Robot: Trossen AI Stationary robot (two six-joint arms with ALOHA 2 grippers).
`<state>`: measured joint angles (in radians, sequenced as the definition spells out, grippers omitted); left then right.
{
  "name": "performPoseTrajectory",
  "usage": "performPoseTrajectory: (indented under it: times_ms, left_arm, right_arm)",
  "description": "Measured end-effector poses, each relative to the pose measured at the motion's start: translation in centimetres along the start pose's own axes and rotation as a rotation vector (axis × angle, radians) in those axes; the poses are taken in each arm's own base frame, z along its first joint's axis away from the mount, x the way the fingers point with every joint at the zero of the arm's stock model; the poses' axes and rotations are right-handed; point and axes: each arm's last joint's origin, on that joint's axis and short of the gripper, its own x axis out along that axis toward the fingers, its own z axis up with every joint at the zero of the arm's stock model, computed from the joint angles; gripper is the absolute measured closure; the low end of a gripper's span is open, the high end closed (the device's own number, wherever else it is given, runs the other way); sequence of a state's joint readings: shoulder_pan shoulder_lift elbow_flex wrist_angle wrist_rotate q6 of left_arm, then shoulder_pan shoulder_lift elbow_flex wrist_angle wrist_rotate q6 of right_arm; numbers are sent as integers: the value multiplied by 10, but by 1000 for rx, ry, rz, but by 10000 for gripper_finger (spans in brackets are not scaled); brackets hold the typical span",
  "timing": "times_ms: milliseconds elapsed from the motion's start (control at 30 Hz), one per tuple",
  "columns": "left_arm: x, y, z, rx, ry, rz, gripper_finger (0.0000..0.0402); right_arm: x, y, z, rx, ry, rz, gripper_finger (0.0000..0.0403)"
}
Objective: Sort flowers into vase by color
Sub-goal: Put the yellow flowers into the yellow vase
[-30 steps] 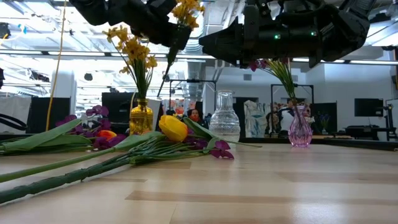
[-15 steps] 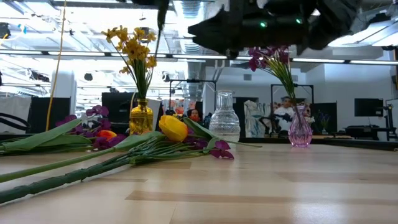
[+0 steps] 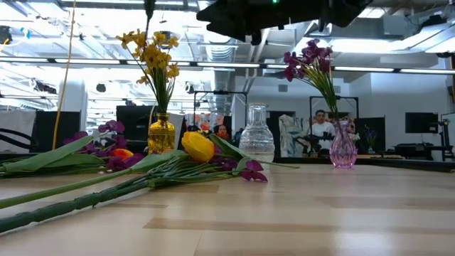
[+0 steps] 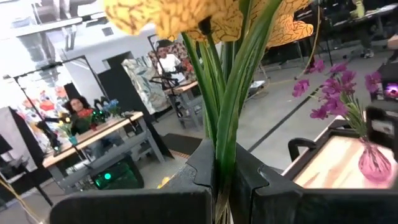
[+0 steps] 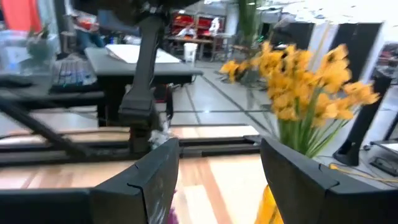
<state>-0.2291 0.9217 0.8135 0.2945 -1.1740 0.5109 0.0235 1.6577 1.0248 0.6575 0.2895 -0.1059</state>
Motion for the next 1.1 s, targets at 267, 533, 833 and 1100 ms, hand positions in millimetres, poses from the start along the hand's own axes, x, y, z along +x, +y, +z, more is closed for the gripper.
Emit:
performPoseTrajectory:
  times_ms: [267, 533, 833, 1100]
  left_arm:
    - [-17, 25, -5, -49, 28, -38, 401]
    - [-20, 33, -7, -38, 25, -49, 401]
    - [-21, 34, -5, -32, 1, -95, 401]
    - [-21, 33, -5, -7, 0, -96, 401]
  right_arm:
    - [25, 6, -3, 7, -15, -58, 148]
    - [76, 11, -24, 5, 15, -247, 148]
    - [131, -3, -44, -7, 50, -345, 148]
    - [164, -25, -52, 21, 212, -406, 148]
